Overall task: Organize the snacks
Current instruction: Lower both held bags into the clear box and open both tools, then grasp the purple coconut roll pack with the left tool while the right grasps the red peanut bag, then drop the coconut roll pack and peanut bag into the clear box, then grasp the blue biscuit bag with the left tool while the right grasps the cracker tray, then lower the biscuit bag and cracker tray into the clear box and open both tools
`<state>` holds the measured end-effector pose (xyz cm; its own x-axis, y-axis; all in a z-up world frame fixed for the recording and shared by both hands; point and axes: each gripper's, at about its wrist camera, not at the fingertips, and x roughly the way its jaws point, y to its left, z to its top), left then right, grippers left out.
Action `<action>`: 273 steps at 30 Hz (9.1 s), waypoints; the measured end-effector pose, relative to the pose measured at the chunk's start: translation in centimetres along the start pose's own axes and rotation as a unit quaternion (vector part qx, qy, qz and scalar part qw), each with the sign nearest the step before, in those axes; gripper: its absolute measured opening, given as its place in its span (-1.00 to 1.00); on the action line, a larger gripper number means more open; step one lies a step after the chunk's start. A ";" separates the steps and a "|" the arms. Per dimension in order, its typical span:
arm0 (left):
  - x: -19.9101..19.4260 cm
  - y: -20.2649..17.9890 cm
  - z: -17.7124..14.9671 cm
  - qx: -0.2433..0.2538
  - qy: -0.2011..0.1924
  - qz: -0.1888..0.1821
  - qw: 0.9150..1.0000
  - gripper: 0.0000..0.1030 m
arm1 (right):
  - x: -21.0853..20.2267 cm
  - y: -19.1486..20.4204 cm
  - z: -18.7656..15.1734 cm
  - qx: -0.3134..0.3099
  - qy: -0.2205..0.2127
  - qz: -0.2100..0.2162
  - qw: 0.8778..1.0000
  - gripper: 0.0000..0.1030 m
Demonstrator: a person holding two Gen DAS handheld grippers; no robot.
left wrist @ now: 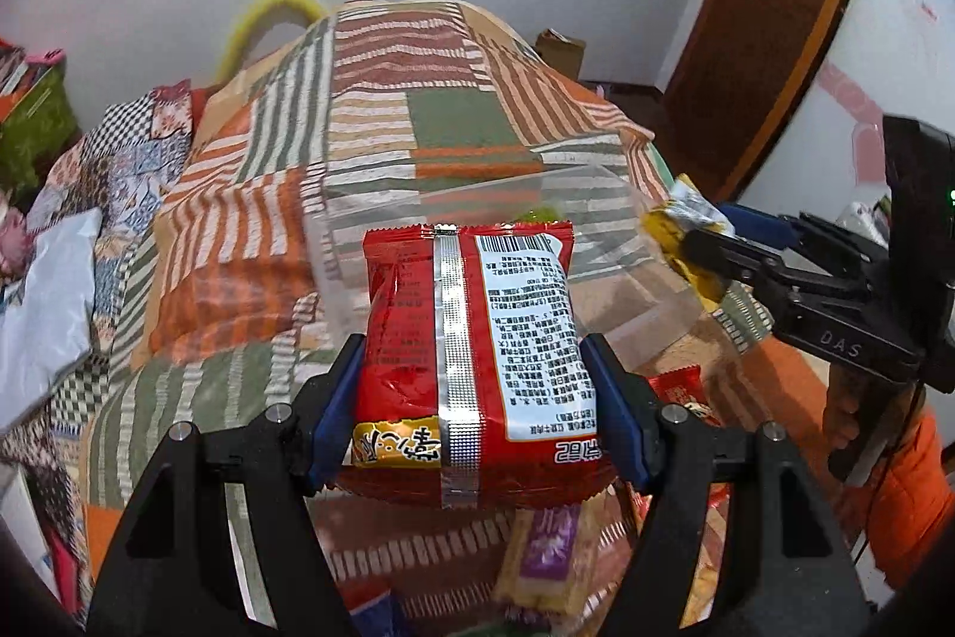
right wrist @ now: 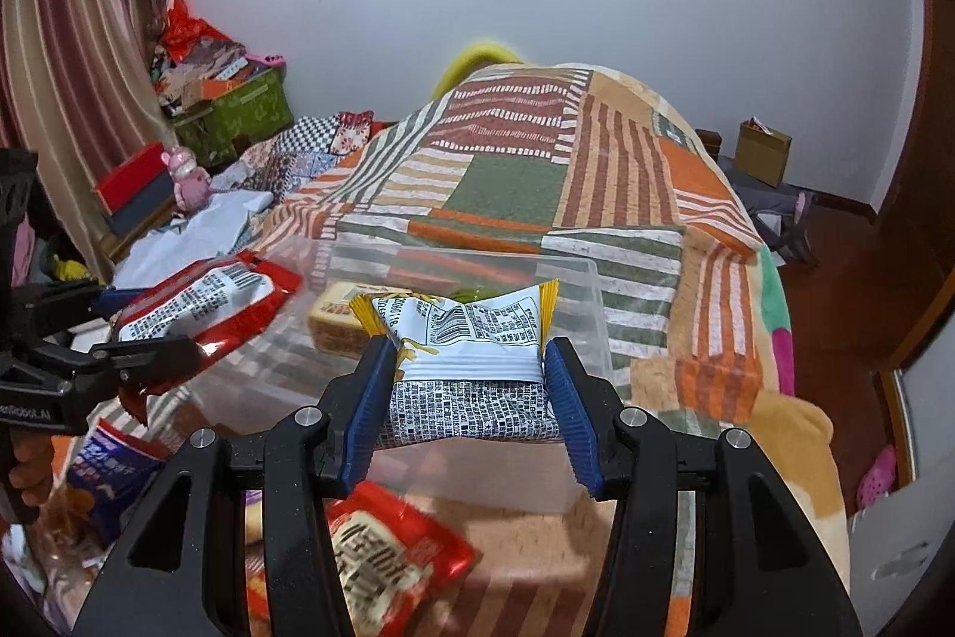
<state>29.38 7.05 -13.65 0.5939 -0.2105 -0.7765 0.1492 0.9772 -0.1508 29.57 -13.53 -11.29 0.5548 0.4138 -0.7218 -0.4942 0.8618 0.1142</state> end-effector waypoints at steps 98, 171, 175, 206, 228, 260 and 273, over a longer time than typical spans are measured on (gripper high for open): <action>-1.1 -5.0 -8.6 -0.005 0.076 -0.030 0.997 -0.09 | -2.7 3.3 -7.9 0.034 0.081 0.072 0.994 -0.40; -6.6 -3.5 -1.8 0.016 -0.044 0.036 0.998 0.29 | -4.8 2.3 -0.7 0.025 0.008 0.040 0.999 -0.09; -8.2 -3.3 -3.7 0.014 -0.038 0.042 0.998 0.29 | -6.0 3.4 -1.8 0.024 0.013 0.051 0.998 -0.03; -7.3 1.9 -15.5 -0.054 0.047 0.092 0.993 0.43 | -4.3 13.0 -10.8 -0.024 0.121 0.067 0.990 0.53; -4.2 5.0 -15.4 -0.119 0.075 0.049 0.989 0.21 | -2.9 10.6 -11.9 0.012 0.136 0.079 0.988 0.40; -6.4 2.1 -2.6 -0.048 -0.038 0.024 0.998 0.15 | -3.7 3.6 -1.2 0.040 0.000 0.022 0.999 0.38; -0.3 3.0 1.3 -0.040 -0.009 -0.001 0.999 0.15 | 2.4 4.2 0.4 0.002 0.029 0.020 0.999 0.38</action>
<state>30.65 9.97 -13.03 0.6087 -0.2113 -0.7647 0.0869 0.9758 -0.2005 29.11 -8.82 -12.28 0.4952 0.4311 -0.7543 -0.5134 0.8456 0.1463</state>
